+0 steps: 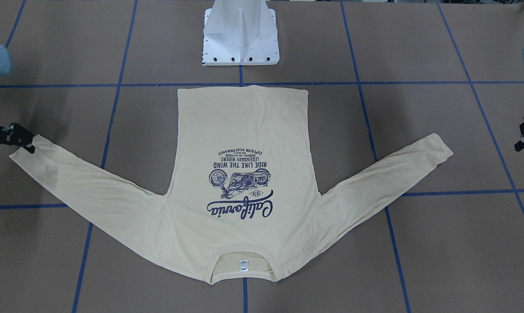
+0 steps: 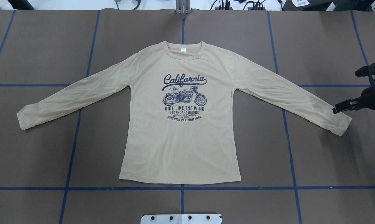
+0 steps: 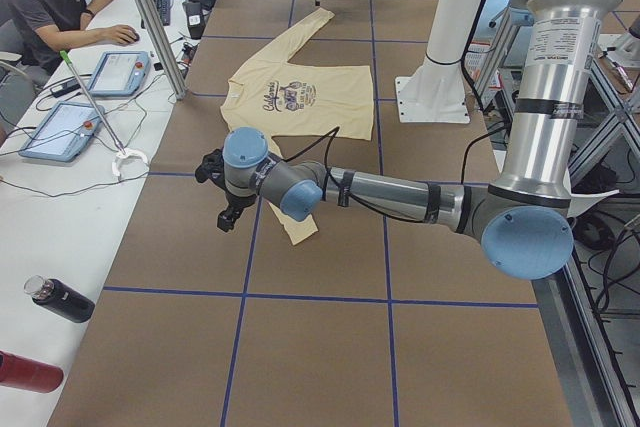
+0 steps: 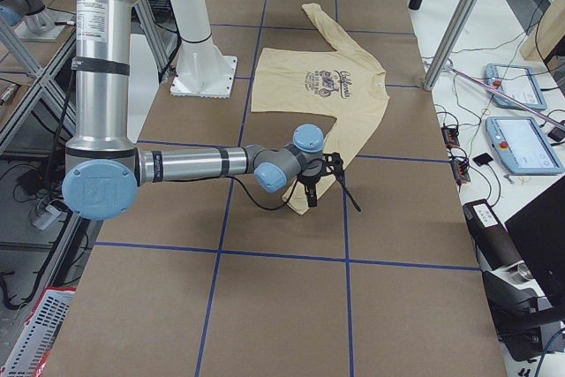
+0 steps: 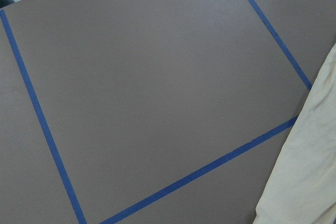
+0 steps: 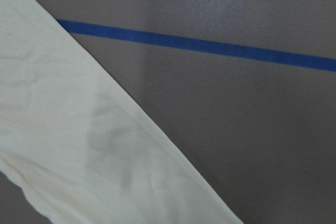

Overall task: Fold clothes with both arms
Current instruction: 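Lower the right gripper and grasp the sleeve cuff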

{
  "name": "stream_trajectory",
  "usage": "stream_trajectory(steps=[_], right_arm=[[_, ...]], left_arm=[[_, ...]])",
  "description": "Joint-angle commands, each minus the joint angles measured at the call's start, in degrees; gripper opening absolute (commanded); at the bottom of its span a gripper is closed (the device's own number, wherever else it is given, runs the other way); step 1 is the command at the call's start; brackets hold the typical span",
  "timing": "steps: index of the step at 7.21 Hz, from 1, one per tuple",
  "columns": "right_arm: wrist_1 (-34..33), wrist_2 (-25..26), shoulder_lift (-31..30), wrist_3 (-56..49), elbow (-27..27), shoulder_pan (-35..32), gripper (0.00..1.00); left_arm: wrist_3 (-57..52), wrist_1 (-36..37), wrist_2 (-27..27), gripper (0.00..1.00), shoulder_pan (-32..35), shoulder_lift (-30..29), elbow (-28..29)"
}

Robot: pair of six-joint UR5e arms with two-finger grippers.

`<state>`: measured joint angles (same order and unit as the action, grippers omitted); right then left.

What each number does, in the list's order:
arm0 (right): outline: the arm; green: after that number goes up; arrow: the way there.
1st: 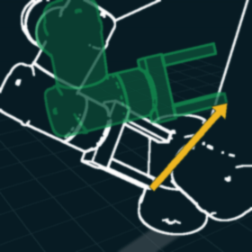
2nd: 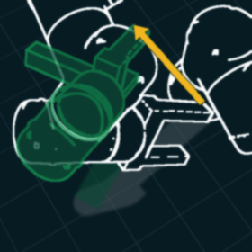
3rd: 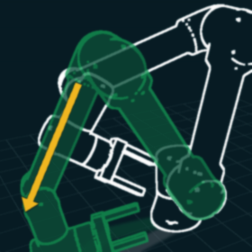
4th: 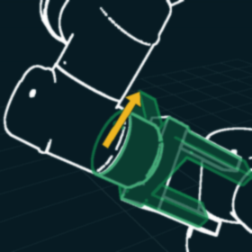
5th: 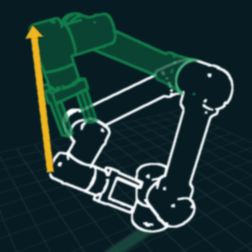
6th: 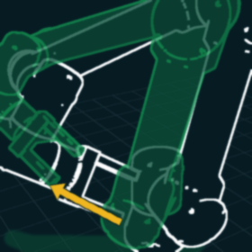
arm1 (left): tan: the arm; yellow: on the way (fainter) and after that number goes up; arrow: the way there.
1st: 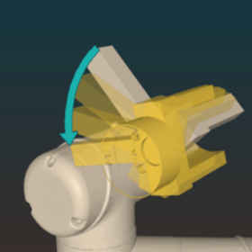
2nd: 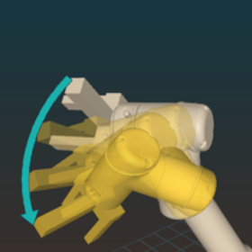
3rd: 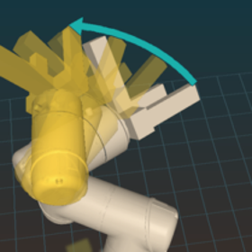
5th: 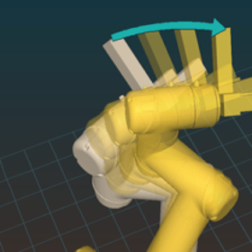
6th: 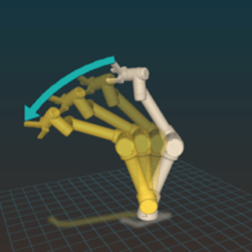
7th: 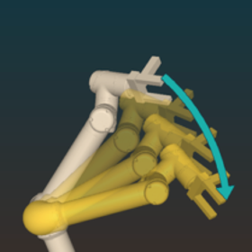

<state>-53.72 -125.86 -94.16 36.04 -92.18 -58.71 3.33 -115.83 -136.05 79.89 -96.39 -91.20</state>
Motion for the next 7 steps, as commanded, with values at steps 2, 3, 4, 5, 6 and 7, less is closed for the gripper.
stream_trajectory(steps=[2, 3, 4, 5, 6, 7], right_arm=[[6.87, -1.3, -0.15, 1.67, 4.04, 1.14, 1.0], [6.09, -3.32, -0.32, 1.75, 2.64, 0.96, 1.0], [6.08, -2.73, -1.28, 1.75, 2.53, 1.05, 1.0], [6.08, -2.29, -2.42, 1.75, 2.62, 1.22, 1.0], [6.08, -1.32, -3.39, 1.75, 2.62, 1.14, 1.0], [5.99, -1.23, -3.49, 1.75, 2.62, 1.22, 1.0]], left_arm=[[0.1, -0.01, -0.09, 1.0, 0.0, -0.03, -0.12], [0.01, -0.01, -0.09, 1.0, 0.0, 0.06, -0.03], [-0.08, -0.01, -0.09, 1.0, 0.0, 0.06, 0.06], [-0.08, -0.01, -0.09, 1.0, 0.0, 0.06, 0.23], [-0.08, -0.01, -0.09, 1.0, 0.0, 0.06, 0.24], [-0.17, -0.01, -0.09, 1.0, 0.0, 0.06, 0.32]])
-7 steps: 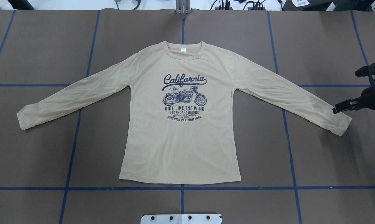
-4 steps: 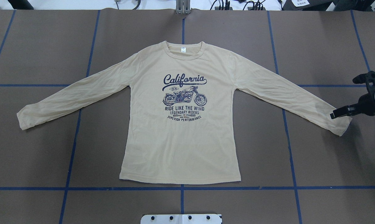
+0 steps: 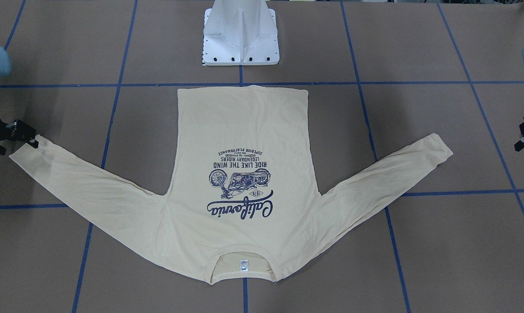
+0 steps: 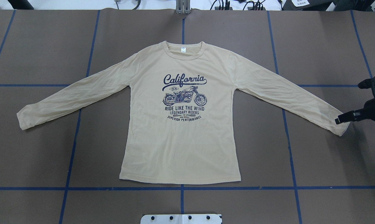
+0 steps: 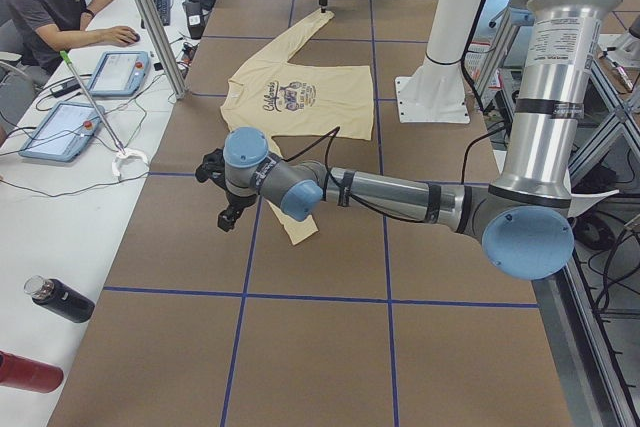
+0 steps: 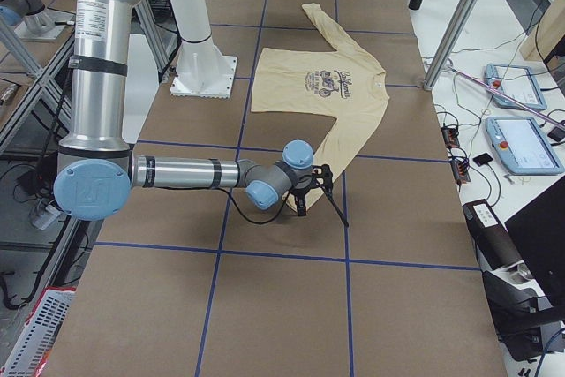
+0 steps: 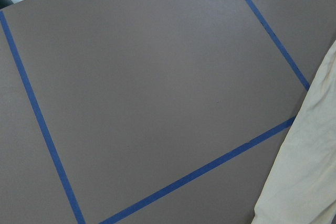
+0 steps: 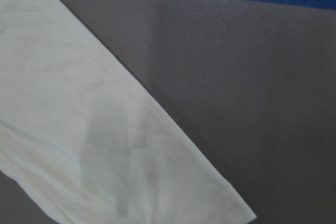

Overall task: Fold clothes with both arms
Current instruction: 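Lower the right gripper and grasp the sleeve cuff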

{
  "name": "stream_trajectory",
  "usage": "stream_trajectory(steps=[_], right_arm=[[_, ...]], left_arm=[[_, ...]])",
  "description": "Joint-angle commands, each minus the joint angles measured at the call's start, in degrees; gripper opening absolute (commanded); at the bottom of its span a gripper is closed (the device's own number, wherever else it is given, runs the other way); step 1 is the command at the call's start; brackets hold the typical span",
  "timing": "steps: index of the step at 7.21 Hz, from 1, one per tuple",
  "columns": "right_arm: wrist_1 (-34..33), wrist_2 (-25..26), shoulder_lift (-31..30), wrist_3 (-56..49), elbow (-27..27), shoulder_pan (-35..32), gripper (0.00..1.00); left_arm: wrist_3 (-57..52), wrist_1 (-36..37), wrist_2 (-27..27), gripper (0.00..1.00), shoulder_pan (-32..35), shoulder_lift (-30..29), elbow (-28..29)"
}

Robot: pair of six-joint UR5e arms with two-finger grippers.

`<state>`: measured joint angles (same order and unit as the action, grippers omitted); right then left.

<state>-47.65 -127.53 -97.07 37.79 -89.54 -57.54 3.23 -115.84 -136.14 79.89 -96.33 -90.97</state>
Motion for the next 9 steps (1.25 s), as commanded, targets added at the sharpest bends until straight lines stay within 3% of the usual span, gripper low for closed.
stream_trajectory(steps=[1, 4, 7, 8, 9], right_arm=[[-0.68, 1.4, -0.05, 0.0, 0.24, 0.32, 1.0], [-2.18, 1.5, 0.39, 0.0, 0.07, 1.11, 0.98], [-3.06, 1.5, 0.3, 0.0, -0.02, 1.9, 0.73], [-3.06, 1.5, 0.3, 0.0, -0.11, 1.99, 0.61], [-3.15, 1.41, 0.3, 0.0, -0.02, 1.99, 0.43]], left_arm=[[0.02, 0.0, -0.09, 1.0, 0.0, 0.0, 0.09], [-0.07, 0.0, 0.0, 1.0, 0.0, 0.0, 0.09], [-0.07, 0.0, 0.0, 1.0, 0.0, 0.0, 0.18], [-0.07, 0.0, -0.09, 1.0, 0.0, 0.0, 0.18], [-0.07, 0.0, 0.0, 1.0, 0.0, 0.0, 0.18]])
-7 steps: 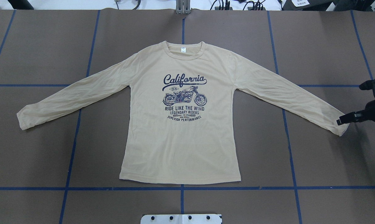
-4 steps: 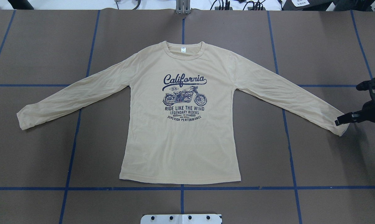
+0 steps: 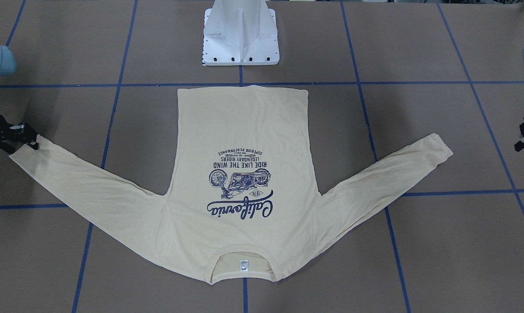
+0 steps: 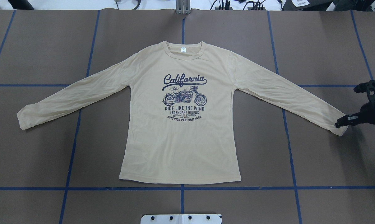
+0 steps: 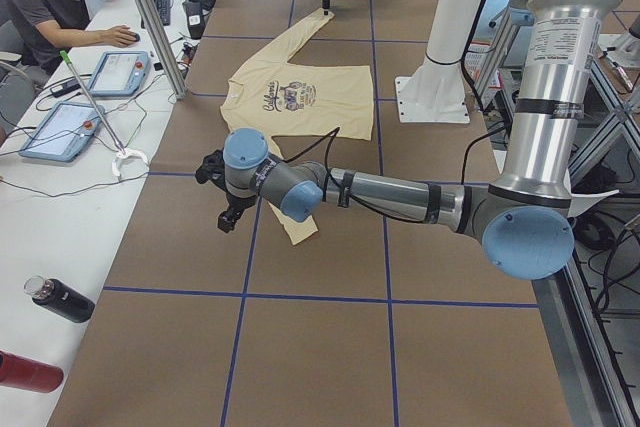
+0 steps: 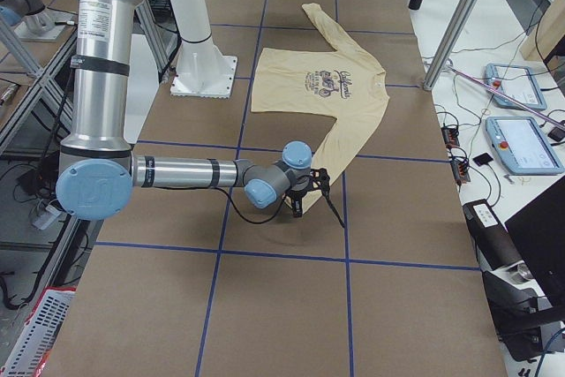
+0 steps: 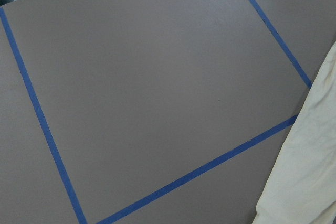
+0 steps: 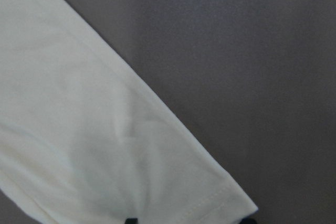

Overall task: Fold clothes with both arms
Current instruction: 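Lower the right gripper and grasp the sleeve cuff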

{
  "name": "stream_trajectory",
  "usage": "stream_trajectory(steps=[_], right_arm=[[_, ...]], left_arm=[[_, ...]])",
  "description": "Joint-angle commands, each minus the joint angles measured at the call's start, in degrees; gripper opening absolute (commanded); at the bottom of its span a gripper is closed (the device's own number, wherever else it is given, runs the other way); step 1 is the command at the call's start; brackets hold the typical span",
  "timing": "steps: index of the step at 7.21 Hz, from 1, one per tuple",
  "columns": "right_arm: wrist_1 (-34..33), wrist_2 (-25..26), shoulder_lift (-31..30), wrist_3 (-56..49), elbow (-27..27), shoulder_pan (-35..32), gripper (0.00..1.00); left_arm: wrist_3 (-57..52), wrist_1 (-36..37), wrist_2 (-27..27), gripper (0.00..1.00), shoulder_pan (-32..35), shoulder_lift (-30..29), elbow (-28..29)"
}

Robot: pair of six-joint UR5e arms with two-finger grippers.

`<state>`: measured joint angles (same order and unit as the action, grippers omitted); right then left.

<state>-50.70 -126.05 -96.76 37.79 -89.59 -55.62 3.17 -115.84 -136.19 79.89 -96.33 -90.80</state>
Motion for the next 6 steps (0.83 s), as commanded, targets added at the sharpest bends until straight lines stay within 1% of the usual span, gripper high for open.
stream_trajectory(steps=[1, 2, 3, 5, 6], right_arm=[[-0.45, -0.07, 0.0, 0.0, -0.14, 0.16, 0.14], [-1.15, -0.16, 0.0, 0.0, -0.84, 0.25, 0.0], [-4.37, -0.25, 0.0, 0.0, -3.72, 0.25, 0.0], [-17.78, -0.08, 0.26, 0.0, -13.55, 0.16, 0.0], [-18.2, 0.28, 0.17, 0.0, -15.16, -0.1, 0.0]], left_arm=[[0.0, 0.0, 0.05, 1.0, 0.0, 0.0, -0.08], [-0.09, 0.0, -0.04, 1.0, 0.0, 0.0, 0.09], [0.0, 0.0, 0.04, 1.0, 0.0, 0.0, 0.09], [0.09, 0.0, 0.05, 1.0, 0.0, 0.0, 0.18], [0.09, 0.0, -0.04, 1.0, 0.0, 0.0, 0.18]])
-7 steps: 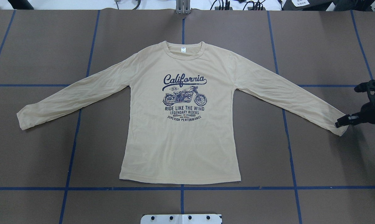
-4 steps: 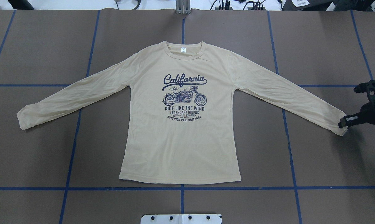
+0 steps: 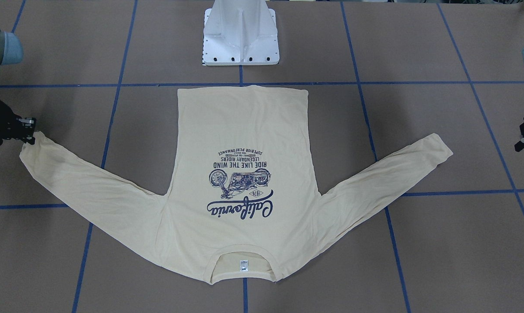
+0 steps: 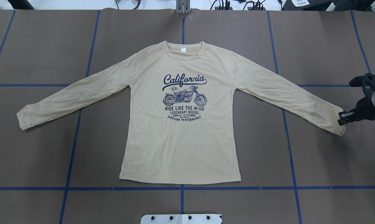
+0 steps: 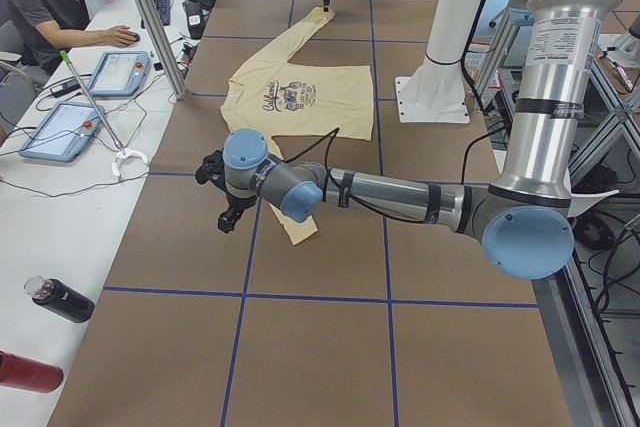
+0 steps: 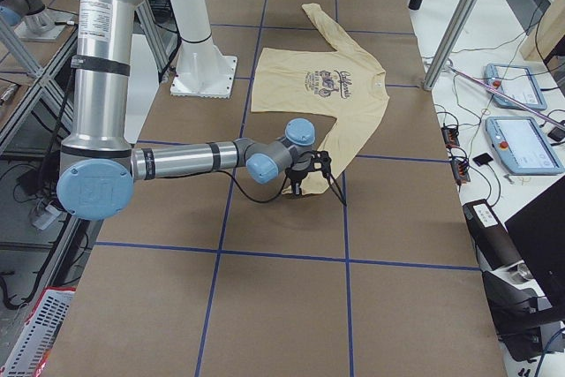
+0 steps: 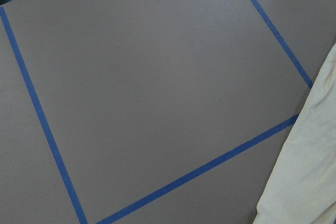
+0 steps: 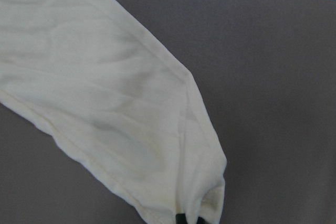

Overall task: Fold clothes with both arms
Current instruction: 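Carry the sleeve cuff with the right gripper across toward the collar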

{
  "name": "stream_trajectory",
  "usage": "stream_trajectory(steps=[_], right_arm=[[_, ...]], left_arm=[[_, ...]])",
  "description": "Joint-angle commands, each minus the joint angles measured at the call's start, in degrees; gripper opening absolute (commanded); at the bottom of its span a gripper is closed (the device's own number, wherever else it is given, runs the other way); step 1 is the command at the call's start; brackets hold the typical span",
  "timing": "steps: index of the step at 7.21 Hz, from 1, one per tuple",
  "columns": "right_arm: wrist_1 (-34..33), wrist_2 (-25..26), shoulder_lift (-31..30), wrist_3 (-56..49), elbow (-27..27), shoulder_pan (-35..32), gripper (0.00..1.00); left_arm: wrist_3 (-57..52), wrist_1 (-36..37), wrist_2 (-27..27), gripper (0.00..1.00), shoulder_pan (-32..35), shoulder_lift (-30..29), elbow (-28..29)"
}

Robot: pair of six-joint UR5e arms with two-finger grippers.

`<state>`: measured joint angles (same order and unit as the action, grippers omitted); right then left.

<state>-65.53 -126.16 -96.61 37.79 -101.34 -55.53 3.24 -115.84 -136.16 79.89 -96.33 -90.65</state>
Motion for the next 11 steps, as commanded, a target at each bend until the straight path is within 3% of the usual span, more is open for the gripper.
stream_trajectory(steps=[1, 4, 6, 8, 9, 11], right_arm=[[-3.29, 0.13, 0.28, 0.0, -4.29, -0.1, 0.0], [-5.91, -0.31, 14.46, 5.15, -4.13, 0.07, 0.0], [-22.27, -0.48, 31.84, 7.03, -3.34, 0.33, 0.0], [-22.63, -0.4, 40.06, 7.29, -0.88, 0.86, 0.0], [-22.63, -0.4, 45.84, 7.38, 2.78, 2.17, 0.0], [-16.09, 0.21, 58.59, 9.57, 18.46, 5.68, 0.0]], left_arm=[[0.1, 0.0, -0.07, 1.0, 0.0, 0.0, 0.03], [0.19, 0.0, 0.02, 0.99, 0.0, -0.09, 0.21], [0.19, 0.09, 0.02, 0.99, 0.0, -0.18, 0.47], [0.1, 0.0, 0.02, 0.99, -0.09, -0.26, 1.26], [0.1, 0.09, 0.02, 0.99, 0.0, -0.26, 1.26], [0.01, 0.0, 0.02, 0.99, 0.0, -0.26, 2.31]])
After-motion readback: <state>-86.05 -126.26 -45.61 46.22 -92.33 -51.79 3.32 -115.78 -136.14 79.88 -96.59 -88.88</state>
